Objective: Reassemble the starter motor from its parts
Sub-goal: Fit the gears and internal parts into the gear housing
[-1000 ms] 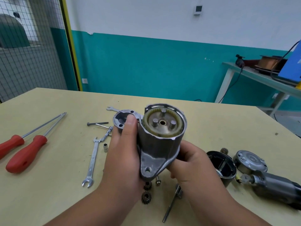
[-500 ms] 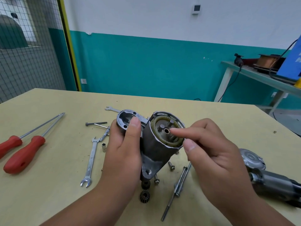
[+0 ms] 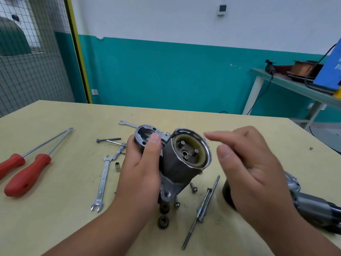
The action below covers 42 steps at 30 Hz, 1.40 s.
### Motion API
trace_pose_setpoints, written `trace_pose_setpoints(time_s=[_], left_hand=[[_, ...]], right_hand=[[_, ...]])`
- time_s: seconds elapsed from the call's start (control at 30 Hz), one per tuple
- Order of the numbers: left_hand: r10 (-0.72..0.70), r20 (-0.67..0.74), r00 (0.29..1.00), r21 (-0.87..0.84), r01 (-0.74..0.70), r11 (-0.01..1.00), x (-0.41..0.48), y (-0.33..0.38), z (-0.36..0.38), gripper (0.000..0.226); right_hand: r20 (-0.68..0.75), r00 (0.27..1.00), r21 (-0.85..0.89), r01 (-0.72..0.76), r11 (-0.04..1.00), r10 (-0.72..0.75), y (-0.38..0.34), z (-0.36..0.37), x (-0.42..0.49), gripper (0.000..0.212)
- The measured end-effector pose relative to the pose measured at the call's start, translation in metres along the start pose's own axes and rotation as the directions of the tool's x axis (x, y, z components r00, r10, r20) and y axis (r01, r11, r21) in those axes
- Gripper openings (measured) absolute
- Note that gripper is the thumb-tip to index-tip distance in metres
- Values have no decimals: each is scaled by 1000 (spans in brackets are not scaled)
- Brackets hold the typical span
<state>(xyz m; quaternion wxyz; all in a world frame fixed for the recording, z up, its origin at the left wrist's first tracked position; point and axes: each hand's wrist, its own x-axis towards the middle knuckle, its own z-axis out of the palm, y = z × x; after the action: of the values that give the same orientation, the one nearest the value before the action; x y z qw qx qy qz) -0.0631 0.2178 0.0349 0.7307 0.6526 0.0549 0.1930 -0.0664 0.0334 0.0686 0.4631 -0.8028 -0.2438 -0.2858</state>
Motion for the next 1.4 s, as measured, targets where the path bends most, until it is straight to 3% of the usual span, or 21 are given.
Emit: trace_pose_setpoints(time_s=[0.1,0.17,0.27,0.37,0.5,0.67,0.93,1.07,1.23,1.3,1.4], left_hand=[[-47,8,999,-27,48,998,4,0,-1,18],[-98,24,995,-110,100,989,7,-2,-2,26],[-191,108,976,-202,210,957,9,-1,-2,57],[-133,107,985,-169,150,974,7,-2,-2,67],[-103,90,991,-175,117,978,6,-3,-3,60],[11,30,999,-57,-9,998,7,0,-3,20],[23,30,999,-104,-20,994,5,0,-5,25],[34,6,999,-89,-33,995,5,-2,-4,31],[35,-7,999,-51,-35,998,2,1,-3,20],[22,-21,1000,-36,-23,999,4,2,-4,21],[-74,-19,997,-138,71,988,10,1,-5,25]], right_hand=[[-18,997,-2,-80,997,80,5,-2,4,32],[81,989,4,-128,992,127,7,0,4,48],[258,954,-2,-156,988,151,8,8,-2,81],[310,940,3,-153,988,144,10,13,-6,93],[290,953,-8,-91,996,89,11,14,-7,85],[226,974,-60,-12,998,25,9,12,-6,65],[220,974,-58,-48,997,60,8,13,-7,42],[231,973,-94,35,995,-13,5,16,-10,38],[247,965,-91,112,990,-86,5,13,-9,39],[184,979,-68,97,993,-83,6,6,-4,41],[-21,998,-30,58,998,-59,10,-6,6,38]])
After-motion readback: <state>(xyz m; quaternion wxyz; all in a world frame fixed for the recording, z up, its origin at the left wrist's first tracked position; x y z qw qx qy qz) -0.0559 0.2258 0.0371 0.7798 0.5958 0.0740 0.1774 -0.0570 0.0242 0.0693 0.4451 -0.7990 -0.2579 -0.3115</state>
